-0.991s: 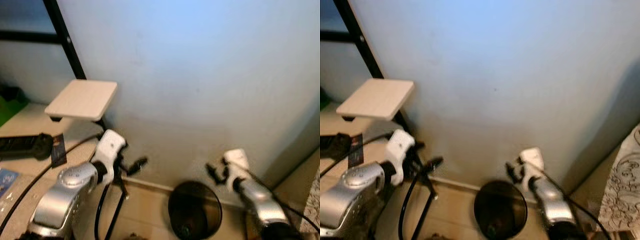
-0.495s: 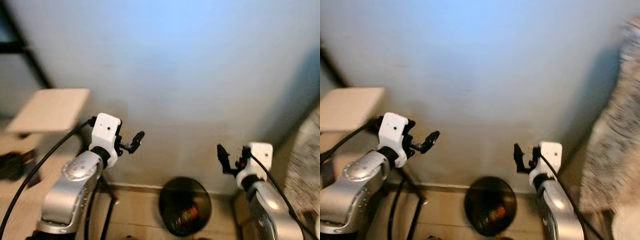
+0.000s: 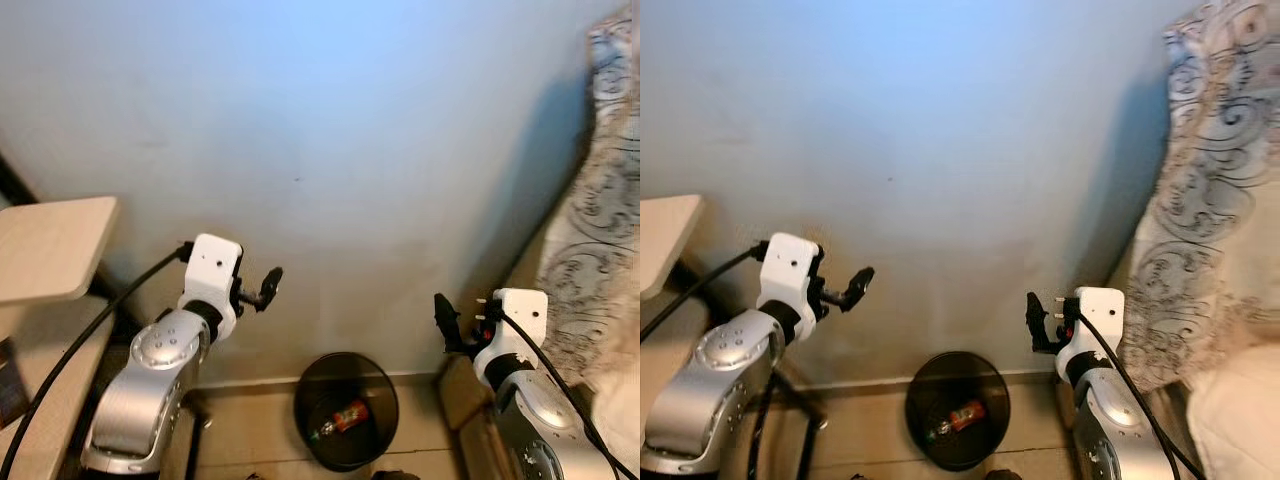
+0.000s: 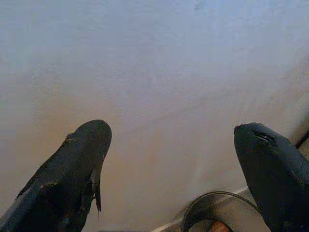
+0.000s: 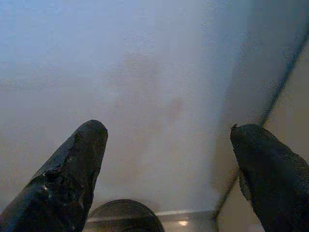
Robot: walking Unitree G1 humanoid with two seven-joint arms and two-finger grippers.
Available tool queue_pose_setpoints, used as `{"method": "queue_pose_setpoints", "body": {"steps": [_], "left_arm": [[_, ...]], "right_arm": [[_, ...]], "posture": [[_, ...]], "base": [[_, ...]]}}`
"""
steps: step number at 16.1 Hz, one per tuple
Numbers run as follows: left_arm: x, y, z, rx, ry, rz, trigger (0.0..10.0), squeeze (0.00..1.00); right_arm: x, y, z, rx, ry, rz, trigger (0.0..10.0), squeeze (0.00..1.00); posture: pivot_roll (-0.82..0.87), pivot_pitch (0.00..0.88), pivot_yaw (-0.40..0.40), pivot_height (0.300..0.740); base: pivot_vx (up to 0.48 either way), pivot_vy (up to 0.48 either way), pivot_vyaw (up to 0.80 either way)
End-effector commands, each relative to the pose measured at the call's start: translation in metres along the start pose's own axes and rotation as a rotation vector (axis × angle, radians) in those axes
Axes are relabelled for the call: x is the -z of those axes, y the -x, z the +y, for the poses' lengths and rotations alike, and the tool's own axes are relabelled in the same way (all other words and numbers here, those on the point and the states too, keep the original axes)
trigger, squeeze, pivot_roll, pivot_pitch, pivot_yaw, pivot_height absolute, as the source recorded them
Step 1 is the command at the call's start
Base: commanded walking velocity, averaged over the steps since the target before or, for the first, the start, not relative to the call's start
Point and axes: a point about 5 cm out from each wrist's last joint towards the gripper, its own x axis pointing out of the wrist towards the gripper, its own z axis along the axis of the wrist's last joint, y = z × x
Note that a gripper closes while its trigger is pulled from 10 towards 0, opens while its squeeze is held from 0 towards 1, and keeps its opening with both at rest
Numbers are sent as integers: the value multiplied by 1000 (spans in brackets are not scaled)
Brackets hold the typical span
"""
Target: Clean up the room
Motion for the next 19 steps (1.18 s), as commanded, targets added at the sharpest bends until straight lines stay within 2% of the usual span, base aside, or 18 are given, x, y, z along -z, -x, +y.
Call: {"method": "queue_pose_setpoints", "body": {"steps": [1, 8, 9, 12, 17, 19], "left_arm": [[-3, 2, 1, -17, -9, -13, 10000, 0], [-2, 5, 3, -32, -24, -5, 10000, 0], [-2, 5, 1, -27, -25, -3, 10000, 0], [-2, 4, -1, -35, 10, -8, 10000, 0], [-2, 3, -4, -22, 2, -8, 10000, 0], [-3, 3, -5, -18, 2, -8, 10000, 0]], "right_arm": [[-5, 1, 1, 0, 15, -12, 10000, 0], [-5, 5, 0, 38, 23, -7, 10000, 0], [-5, 2, 2, 47, -8, -15, 10000, 0], [-7, 2, 9, 10, -13, -17, 10000, 0], [-5, 2, 11, 14, -31, -4, 10000, 0], [-5, 2, 10, 14, -34, -2, 10000, 0]], "posture": [[18, 0, 49, 740], [29, 0, 50, 740], [32, 0, 48, 740], [34, 0, 44, 740], [29, 0, 47, 740], [27, 0, 48, 740]], "base": [[0, 0, -781], [0, 0, -780], [0, 0, -763], [0, 0, -754], [0, 0, -739], [-264, 0, -744]]}}
